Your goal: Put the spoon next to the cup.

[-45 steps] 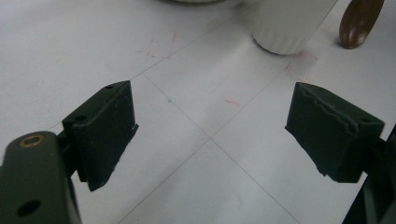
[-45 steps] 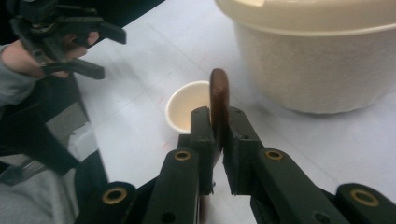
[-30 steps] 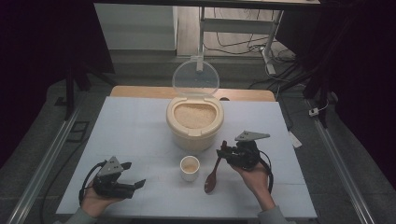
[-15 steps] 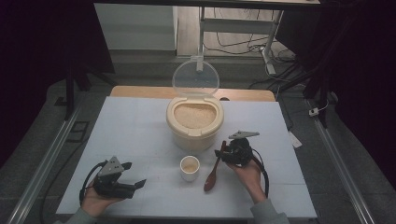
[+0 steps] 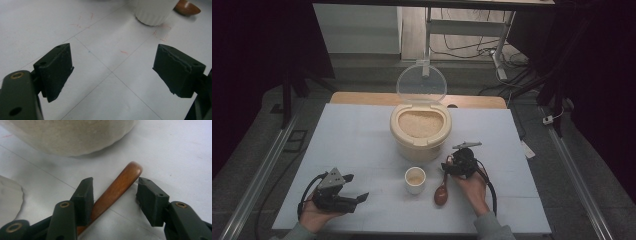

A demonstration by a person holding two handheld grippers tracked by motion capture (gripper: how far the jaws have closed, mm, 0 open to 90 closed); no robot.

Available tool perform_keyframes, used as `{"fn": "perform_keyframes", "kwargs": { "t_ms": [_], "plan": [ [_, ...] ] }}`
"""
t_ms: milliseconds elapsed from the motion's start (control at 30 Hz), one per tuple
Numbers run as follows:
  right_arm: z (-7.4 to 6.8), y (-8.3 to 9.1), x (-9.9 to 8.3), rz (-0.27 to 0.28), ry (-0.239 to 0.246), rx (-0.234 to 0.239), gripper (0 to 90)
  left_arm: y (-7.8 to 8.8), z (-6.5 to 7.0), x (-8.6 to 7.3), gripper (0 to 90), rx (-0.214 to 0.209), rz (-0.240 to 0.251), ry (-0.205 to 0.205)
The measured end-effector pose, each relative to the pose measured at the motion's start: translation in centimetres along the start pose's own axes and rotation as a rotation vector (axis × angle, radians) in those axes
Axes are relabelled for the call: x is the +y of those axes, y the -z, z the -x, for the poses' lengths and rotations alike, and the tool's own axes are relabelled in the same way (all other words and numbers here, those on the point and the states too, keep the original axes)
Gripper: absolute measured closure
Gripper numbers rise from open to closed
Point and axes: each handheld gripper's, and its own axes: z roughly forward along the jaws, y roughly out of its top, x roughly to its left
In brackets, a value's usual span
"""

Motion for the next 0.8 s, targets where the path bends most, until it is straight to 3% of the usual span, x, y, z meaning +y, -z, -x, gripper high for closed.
{"fn": "perform_keyframes", "kwargs": {
  "t_ms": [133, 267, 533, 800],
  "plan": [
    [0.2, 0.4, 0.0, 0.018, 0.0, -0.015, 40.5, 0.0, -0.1, 0.0, 15.7, 0.0, -0.001, 0.001],
    [0.5, 1.8, -0.3, 0.084, 0.023, 0.015, 41.1, 0.1, -0.1, 0.0, 15.7, 0.004, 0.004, 0.002],
    [1.0, 5.4, -2.1, 0.212, 0.154, 0.121, 41.9, 0.1, -0.1, -0.1, 15.6, 0.01, 0.009, 0.008],
    [2.2, 8.6, -4.3, 0.285, 0.249, 0.145, 41.9, 0.2, -0.1, -0.2, 15.5, 0.015, 0.019, 0.017]
  ]
}}
